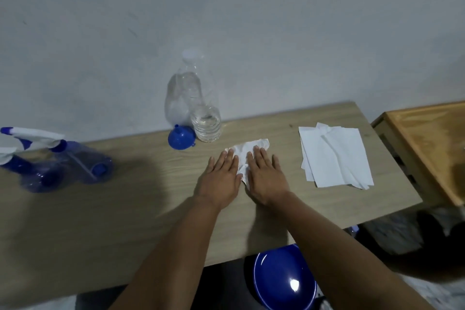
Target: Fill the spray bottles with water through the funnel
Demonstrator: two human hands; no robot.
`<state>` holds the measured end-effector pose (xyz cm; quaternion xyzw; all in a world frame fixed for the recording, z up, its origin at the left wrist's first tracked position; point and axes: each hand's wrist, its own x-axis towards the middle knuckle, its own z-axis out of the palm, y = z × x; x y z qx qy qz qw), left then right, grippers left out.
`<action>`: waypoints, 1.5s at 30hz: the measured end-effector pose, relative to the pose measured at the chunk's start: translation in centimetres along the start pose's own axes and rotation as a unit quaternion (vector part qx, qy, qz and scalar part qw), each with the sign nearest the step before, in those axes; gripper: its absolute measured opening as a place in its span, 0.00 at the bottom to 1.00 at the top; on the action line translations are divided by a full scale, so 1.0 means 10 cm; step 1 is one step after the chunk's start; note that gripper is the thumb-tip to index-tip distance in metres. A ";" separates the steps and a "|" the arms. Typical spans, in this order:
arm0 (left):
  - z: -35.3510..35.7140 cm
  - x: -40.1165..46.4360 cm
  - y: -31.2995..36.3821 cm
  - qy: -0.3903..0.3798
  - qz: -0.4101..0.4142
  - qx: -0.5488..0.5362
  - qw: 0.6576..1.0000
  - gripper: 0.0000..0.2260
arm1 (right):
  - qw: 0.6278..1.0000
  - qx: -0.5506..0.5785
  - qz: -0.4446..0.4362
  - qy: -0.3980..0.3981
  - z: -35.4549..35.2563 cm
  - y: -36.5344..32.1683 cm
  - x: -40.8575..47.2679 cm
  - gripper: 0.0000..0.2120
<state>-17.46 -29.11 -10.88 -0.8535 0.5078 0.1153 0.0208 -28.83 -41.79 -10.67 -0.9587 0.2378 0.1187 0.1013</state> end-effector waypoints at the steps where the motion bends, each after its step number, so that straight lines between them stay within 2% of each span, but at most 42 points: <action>1: 0.01 -0.09 0.02 -0.001 -0.001 -0.004 1.000 0.27 | 1.000 -0.001 0.002 -0.002 0.03 -0.02 -0.08 0.37; 6: 0.05 -0.65 0.19 -0.015 0.018 -0.011 1.000 0.26 | 0.999 0.019 0.032 -0.015 0.19 -0.26 -0.64 0.36; 9: 0.16 -0.99 0.21 -0.016 0.056 -0.006 0.998 0.24 | 0.997 0.034 0.066 0.004 0.32 -0.45 -1.09 0.35; 12: 0.25 -1.37 0.24 0.033 0.130 -0.016 0.991 0.20 | 0.988 0.053 0.115 0.087 0.52 -0.63 -1.62 0.21; 14: 0.31 -1.62 0.35 0.076 0.200 -0.013 0.977 0.14 | 0.964 0.132 0.187 0.138 0.70 -0.73 -2.06 0.13; 16: 0.39 -1.87 0.53 0.082 0.267 -0.014 0.960 0.10 | 0.904 0.275 0.285 0.158 0.80 -0.86 -2.55 0.09; 18: 0.49 -2.09 0.78 0.040 0.297 -0.050 0.953 0.09 | 0.806 0.399 0.399 0.177 0.94 -0.94 -3.04 0.06; 20: 0.52 -2.34 1.10 -0.046 0.273 -0.120 0.954 0.06 | 0.692 0.496 0.483 0.201 1.10 -0.98 -3.50 0.03; 22: 0.55 -2.56 1.42 -0.128 0.227 -0.193 0.946 0.04 | 0.611 0.537 0.536 0.226 1.19 -0.95 -3.88 0.06; 25: 0.64 -2.75 1.92 -0.200 0.199 -0.281 0.917 0.05 | 0.526 0.554 0.596 0.248 1.28 -0.78 -4.31 0.06; 28: 0.74 -2.82 2.41 -0.246 0.210 -0.294 0.900 0.02 | 0.448 0.564 0.644 0.257 1.44 -0.50 -4.59 0.06; 32: 0.94 -2.81 3.00 -0.325 0.223 -0.285 0.874 0.12 | 0.395 0.608 0.635 0.266 1.70 -0.09 -4.76 0.16; 35: 1.19 -2.68 3.37 -0.379 0.191 -0.286 0.859 0.21 | 0.331 0.661 0.624 0.253 1.86 0.28 -4.76 0.13; 38: 1.41 -2.49 3.68 -0.378 0.156 -0.279 0.869 0.18 | 0.296 0.708 0.598 0.232 1.92 0.65 -4.68 0.13; 40: 1.59 -2.34 3.84 -0.365 0.128 -0.272 0.881 0.19 | 0.294 0.718 0.588 0.229 1.97 0.88 -4.61 0.10; 42: 1.81 -2.20 3.96 -0.362 0.108 -0.253 0.891 0.21 | 0.323 0.712 0.586 0.212 2.04 1.10 -4.53 0.12; 45: 2.02 -2.04 4.13 -0.370 0.099 -0.219 0.897 0.17 | 0.379 0.692 0.592 0.165 2.13 1.32 -4.46 0.19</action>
